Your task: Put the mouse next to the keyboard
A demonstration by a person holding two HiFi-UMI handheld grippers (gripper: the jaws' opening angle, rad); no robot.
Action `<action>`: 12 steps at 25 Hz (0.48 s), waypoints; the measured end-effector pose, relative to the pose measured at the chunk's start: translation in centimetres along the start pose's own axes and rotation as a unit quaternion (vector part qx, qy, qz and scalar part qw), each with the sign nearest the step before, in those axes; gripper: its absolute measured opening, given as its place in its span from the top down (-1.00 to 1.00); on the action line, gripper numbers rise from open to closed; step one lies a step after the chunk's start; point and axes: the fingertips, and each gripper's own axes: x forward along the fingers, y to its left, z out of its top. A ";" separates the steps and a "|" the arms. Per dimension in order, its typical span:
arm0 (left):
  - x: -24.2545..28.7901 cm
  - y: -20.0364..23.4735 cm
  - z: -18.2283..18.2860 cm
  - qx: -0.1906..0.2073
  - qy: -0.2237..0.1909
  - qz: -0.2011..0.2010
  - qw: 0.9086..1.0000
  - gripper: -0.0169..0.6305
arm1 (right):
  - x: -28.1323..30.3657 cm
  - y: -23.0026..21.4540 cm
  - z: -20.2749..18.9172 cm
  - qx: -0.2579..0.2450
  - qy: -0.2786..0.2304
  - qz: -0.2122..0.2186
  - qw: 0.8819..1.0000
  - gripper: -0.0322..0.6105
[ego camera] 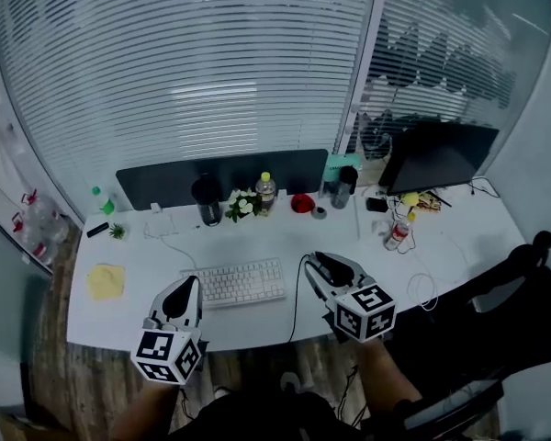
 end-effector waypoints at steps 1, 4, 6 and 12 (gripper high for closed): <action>-0.2 0.0 0.4 0.001 -0.002 -0.005 1.000 0.86 | -0.5 0.6 0.8 0.003 -0.009 0.000 1.000 0.56; -0.7 0.0 1.5 0.016 -0.008 -0.010 1.000 0.86 | -1.8 2.3 2.9 0.001 -0.030 0.004 1.000 0.62; -1.0 0.1 2.2 0.026 -0.012 -0.009 1.000 0.86 | -2.3 3.3 3.9 -0.004 -0.036 0.006 0.999 0.67; -1.9 0.9 3.1 0.031 -0.021 -0.004 0.999 0.86 | -3.0 5.0 5.1 -0.013 -0.055 -0.011 0.998 0.89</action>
